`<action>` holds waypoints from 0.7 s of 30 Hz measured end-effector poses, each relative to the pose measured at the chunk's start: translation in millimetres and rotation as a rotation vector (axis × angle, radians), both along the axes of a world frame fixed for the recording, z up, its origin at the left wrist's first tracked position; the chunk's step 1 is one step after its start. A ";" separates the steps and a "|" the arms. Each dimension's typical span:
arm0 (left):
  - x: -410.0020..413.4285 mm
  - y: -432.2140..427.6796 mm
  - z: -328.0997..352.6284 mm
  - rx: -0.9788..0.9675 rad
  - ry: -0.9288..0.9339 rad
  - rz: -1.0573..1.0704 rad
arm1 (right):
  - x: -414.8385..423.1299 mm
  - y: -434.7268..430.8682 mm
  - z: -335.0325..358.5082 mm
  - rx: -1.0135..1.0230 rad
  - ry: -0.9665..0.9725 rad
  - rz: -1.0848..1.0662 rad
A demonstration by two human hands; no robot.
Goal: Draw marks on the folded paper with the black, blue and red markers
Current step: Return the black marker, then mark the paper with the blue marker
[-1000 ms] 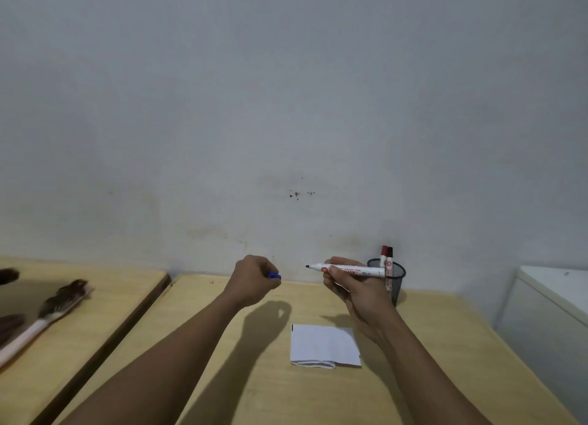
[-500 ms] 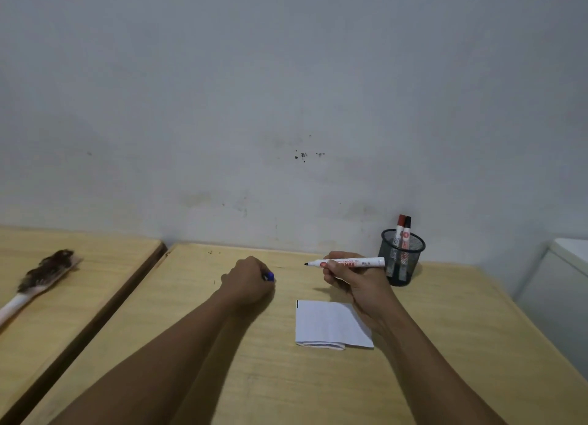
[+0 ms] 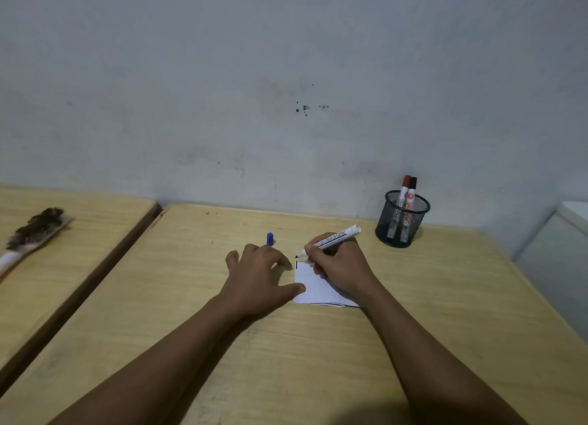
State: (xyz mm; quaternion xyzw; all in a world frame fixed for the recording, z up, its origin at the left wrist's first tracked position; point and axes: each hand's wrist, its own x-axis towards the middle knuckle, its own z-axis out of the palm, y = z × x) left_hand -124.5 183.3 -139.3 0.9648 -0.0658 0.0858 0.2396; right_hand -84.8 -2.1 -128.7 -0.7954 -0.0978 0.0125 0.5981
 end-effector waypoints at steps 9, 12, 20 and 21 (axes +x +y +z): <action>-0.3 2.1 -14.9 0.034 -0.033 -0.056 | 3.3 -1.9 -15.1 -0.056 -0.058 -0.083; -0.9 1.9 -14.7 0.041 -0.020 -0.052 | 4.3 -2.1 -16.4 -0.072 -0.068 -0.064; -2.5 1.8 -10.5 0.054 0.029 -0.048 | 3.7 0.5 -16.1 -0.145 -0.084 -0.043; -3.0 2.2 -10.6 0.056 0.038 -0.046 | 3.9 0.8 -16.1 -0.154 -0.082 -0.047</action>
